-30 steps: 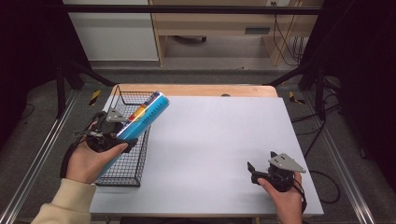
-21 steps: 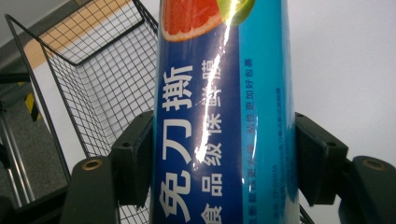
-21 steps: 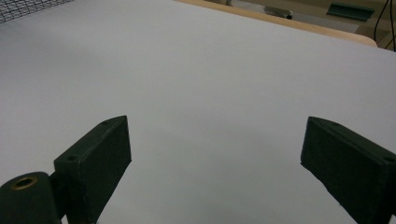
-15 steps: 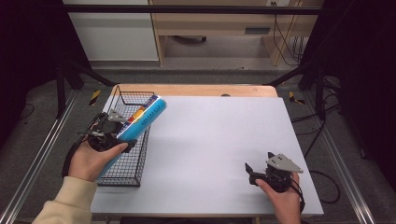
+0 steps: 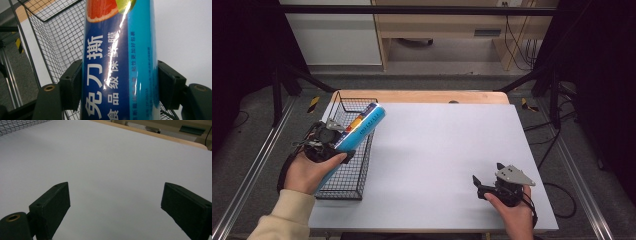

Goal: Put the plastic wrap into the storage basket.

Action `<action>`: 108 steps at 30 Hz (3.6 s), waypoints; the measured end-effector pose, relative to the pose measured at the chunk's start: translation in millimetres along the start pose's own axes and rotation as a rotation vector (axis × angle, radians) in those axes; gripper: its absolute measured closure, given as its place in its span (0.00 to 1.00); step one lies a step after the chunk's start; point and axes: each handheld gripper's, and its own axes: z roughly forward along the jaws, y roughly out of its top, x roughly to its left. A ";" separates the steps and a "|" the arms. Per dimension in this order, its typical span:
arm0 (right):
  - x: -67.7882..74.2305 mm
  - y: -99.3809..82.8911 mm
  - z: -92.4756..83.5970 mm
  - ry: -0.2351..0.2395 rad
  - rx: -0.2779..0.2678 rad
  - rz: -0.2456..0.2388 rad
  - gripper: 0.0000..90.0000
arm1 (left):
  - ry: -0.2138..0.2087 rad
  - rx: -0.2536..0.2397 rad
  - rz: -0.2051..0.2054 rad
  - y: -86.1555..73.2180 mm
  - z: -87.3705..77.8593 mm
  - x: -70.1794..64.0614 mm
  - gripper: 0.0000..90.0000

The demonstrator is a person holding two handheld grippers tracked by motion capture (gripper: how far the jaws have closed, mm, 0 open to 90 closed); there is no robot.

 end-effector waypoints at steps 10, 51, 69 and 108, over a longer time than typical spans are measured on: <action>3.1 1.3 -3.4 0.022 -0.002 -0.016 0.10 | 0.026 0.053 -0.022 -3.5 4.4 -5.0 0.36; 4.3 -0.9 -2.4 0.026 0.007 -0.008 0.10 | 0.048 0.112 -0.097 -13.5 19.4 8.4 0.36; 4.4 -1.0 -3.0 0.028 0.007 -0.003 0.10 | 0.044 0.124 -0.125 -16.3 24.8 11.8 0.36; 3.1 -1.0 -3.9 0.042 0.001 0.009 0.10 | 0.112 0.225 -0.206 -0.1 49.7 20.5 0.36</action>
